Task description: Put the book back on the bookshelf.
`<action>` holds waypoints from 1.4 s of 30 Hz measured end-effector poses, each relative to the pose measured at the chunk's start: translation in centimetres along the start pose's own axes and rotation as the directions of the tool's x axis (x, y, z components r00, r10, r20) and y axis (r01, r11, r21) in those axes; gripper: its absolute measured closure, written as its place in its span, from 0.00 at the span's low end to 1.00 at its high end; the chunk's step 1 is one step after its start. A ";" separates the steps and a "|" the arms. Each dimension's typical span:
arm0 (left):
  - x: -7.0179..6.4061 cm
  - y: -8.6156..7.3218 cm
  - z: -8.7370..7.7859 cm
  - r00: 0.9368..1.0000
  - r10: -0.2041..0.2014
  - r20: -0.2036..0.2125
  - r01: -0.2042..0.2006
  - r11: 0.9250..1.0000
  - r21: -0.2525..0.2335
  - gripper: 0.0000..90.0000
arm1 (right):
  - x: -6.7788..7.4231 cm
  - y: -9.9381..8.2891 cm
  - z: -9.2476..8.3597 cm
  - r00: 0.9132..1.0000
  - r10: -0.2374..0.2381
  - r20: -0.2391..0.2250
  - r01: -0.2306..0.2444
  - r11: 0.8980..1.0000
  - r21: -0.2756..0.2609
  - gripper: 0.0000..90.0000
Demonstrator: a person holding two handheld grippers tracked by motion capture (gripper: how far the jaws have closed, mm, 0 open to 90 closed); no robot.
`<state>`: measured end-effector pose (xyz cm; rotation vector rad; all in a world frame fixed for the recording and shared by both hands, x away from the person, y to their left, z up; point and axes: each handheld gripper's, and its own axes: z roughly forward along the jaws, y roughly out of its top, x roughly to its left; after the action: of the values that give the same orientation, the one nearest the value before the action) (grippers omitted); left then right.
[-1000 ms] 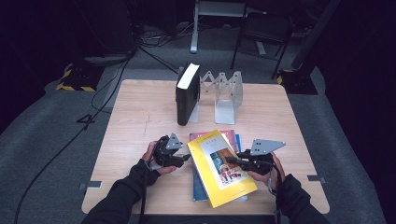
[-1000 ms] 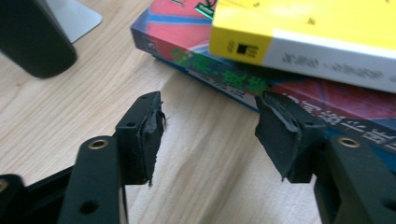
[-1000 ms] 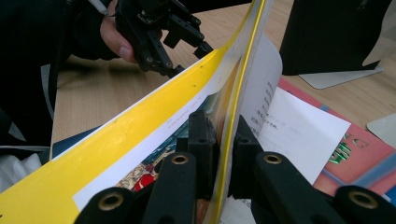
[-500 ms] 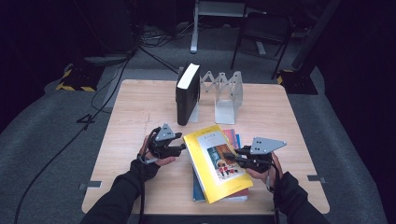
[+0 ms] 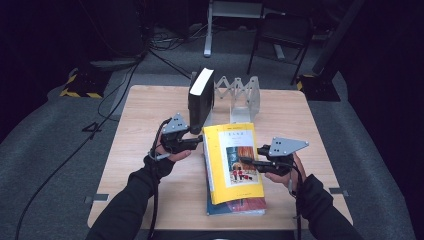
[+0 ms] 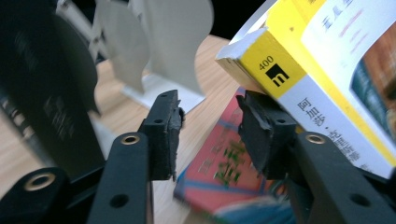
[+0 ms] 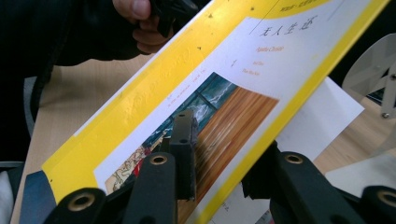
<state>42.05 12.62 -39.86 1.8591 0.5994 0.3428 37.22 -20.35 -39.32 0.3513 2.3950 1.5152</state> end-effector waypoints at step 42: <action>-6.3 -3.4 -1.1 0.979 0.182 0.096 -0.197 0.964 0.181 0.44 | 3.5 -1.2 -4.0 0.981 -0.126 0.147 0.146 0.980 -0.138 0.95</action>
<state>35.48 10.87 -42.31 2.1107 0.4118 0.3455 32.47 -22.96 -39.14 0.2446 2.1402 1.5421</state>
